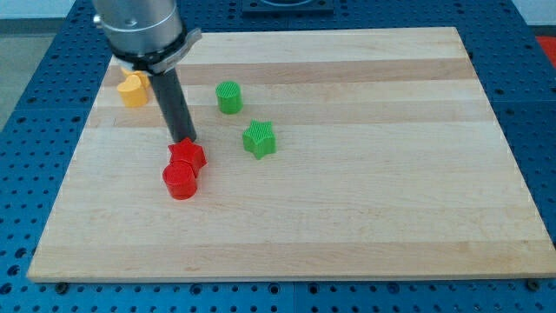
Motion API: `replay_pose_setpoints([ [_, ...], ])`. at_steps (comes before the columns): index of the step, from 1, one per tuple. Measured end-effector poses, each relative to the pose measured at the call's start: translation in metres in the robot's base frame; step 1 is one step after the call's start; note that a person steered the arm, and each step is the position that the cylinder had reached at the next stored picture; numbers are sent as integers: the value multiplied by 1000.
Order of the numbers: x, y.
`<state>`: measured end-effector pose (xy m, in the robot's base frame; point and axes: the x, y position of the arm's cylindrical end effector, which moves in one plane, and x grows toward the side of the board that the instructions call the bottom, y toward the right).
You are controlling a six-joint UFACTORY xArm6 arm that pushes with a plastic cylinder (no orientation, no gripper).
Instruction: Move the green star above the red star
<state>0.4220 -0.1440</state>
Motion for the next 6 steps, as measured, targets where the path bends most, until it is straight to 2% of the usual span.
replay_pose_setpoints([
  [2, -31, 67],
  [3, -26, 140],
  [4, 15, 182],
  [5, 28, 175],
  [6, 22, 157],
])
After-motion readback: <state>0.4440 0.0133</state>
